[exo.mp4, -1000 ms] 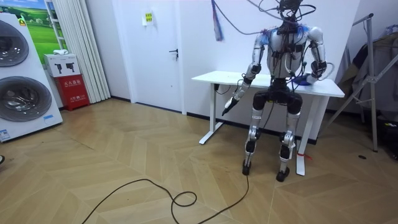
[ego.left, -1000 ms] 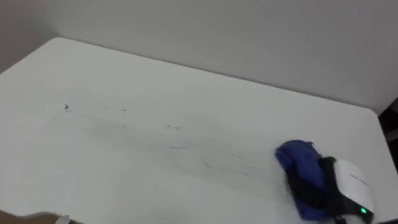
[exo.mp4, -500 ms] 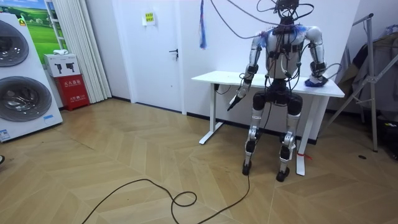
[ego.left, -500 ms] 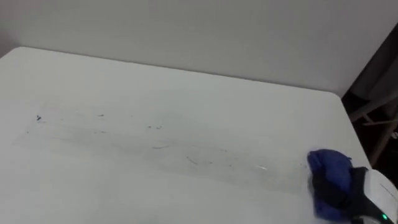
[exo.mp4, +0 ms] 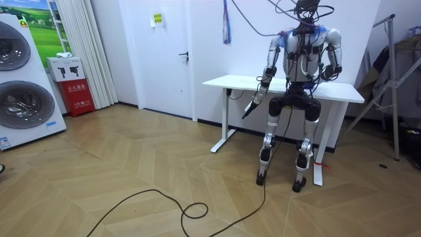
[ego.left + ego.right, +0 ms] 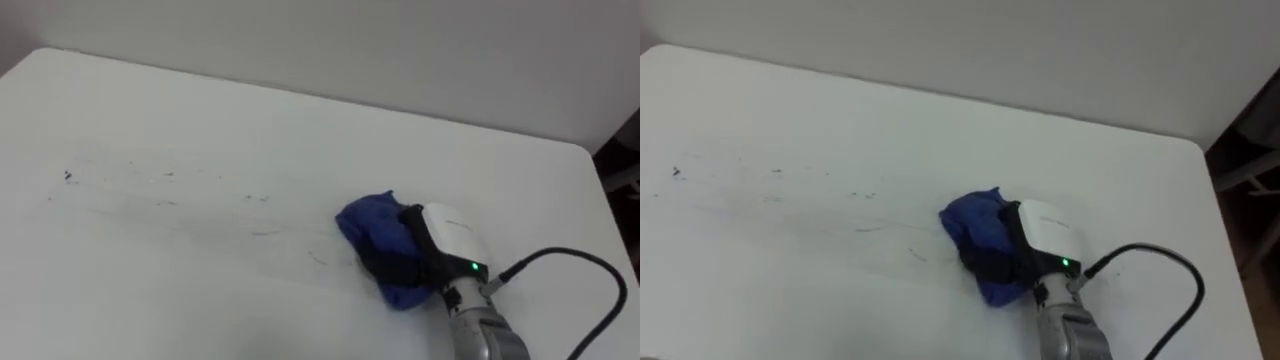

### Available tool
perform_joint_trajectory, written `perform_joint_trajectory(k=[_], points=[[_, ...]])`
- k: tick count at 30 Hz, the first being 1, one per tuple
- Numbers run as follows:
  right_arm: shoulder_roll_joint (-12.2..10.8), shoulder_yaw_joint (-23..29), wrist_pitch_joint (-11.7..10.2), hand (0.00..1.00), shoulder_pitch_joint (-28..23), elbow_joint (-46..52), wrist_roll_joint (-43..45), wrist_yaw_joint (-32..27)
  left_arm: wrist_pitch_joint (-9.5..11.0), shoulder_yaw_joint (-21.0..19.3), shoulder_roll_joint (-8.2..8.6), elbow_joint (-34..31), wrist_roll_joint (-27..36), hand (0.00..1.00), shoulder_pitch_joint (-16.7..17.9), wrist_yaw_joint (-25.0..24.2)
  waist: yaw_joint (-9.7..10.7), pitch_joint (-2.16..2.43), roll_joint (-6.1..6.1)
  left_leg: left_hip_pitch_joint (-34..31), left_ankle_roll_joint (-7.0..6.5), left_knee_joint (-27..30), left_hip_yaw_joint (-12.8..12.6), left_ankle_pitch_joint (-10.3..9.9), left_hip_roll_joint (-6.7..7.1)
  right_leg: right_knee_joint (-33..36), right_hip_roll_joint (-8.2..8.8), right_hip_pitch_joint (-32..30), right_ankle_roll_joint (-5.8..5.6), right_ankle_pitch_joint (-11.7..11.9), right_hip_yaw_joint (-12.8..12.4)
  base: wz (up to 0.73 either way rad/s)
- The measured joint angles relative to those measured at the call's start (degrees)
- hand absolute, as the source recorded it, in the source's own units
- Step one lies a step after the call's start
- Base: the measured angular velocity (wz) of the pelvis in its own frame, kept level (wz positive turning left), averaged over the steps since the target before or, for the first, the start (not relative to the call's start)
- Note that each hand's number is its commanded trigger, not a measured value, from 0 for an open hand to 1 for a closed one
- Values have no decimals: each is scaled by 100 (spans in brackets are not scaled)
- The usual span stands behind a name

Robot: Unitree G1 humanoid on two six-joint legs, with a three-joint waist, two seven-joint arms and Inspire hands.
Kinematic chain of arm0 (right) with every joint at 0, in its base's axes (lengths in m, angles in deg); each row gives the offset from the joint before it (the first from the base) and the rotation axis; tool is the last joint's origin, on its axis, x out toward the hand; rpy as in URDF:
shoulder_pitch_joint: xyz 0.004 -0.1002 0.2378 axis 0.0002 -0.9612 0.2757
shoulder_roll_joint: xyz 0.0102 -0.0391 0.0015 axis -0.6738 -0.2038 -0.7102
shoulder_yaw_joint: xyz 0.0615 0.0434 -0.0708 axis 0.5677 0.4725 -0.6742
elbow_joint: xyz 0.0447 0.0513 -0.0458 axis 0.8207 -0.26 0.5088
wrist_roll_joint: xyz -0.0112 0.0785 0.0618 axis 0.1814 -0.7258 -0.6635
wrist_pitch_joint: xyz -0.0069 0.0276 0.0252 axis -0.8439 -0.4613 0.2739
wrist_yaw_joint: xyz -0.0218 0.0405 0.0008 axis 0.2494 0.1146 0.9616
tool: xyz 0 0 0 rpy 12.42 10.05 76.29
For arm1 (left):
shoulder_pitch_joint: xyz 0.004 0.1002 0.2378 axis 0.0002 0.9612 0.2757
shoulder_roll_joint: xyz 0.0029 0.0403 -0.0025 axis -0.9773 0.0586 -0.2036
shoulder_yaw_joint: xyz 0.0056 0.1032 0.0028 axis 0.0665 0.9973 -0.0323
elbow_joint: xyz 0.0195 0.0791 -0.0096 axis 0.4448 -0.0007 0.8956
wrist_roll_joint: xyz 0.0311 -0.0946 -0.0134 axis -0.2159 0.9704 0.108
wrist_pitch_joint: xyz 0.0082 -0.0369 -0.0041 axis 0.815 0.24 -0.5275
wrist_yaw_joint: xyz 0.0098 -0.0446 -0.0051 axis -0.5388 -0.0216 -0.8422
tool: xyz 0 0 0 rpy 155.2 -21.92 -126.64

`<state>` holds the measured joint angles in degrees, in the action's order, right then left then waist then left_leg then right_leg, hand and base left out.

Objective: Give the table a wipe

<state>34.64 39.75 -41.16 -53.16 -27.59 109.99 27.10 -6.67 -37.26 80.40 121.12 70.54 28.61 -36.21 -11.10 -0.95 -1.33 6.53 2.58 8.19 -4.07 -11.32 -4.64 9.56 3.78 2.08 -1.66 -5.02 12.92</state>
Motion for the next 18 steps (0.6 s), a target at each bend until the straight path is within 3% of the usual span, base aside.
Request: perform_joint_trajectory(k=[3,7,18], points=[[-3,14,-10,0,-14,-5,95,17,6,-2,-8,0,5,0,-24,0,46,15,-2,-4,-3,18,-13,-6,1,8,3,-3,0,0,-15,-1],[-8,16,-61,0,-9,-130,86,18,-3,5,-2,-19,7,0,-48,-78,127,103,46,10,-5,19,-13,-6,2,9,2,14,0,0,-14,0],[-24,7,-260,0,-27,-197,-29,69,189,189,12,-33,137,0,-280,-122,326,103,96,130,-5,7,-71,-6,5,7,0,100,-10,-7,-83,-2]])
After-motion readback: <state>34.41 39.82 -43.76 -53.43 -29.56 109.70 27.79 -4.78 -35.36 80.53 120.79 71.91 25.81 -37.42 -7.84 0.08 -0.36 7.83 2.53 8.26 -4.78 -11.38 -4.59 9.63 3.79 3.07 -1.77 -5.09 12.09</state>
